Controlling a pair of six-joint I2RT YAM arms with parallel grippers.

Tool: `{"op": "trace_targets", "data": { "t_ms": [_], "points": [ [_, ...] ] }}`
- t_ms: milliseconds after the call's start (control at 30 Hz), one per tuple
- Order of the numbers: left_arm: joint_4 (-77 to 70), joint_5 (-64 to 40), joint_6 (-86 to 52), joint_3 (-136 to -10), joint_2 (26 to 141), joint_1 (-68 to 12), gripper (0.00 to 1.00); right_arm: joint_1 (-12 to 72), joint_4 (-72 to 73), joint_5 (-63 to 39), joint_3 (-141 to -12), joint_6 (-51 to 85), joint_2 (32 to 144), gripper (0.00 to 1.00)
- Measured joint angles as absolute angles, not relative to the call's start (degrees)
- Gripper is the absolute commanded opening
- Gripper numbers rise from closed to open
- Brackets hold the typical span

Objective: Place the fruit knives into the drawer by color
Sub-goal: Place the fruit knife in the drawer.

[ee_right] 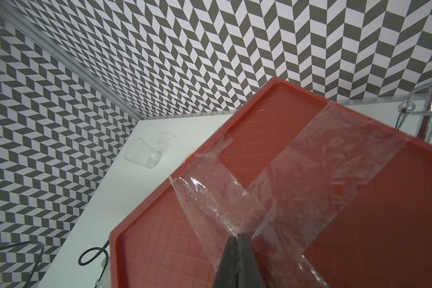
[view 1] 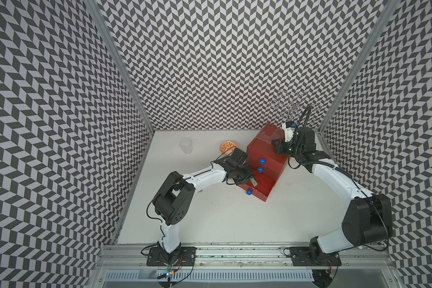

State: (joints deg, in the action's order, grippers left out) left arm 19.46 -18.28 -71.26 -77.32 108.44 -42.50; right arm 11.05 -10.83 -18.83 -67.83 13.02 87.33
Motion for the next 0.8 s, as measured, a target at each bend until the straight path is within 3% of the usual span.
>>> {"op": "trace_targets", "data": {
  "t_ms": [800],
  "points": [
    [17.8, -17.7, -71.9, -78.0, 111.9, -43.3, 0.26, 11.0, -10.8, -18.8, -67.8, 13.0, 87.3, 0.01]
  ]
}}
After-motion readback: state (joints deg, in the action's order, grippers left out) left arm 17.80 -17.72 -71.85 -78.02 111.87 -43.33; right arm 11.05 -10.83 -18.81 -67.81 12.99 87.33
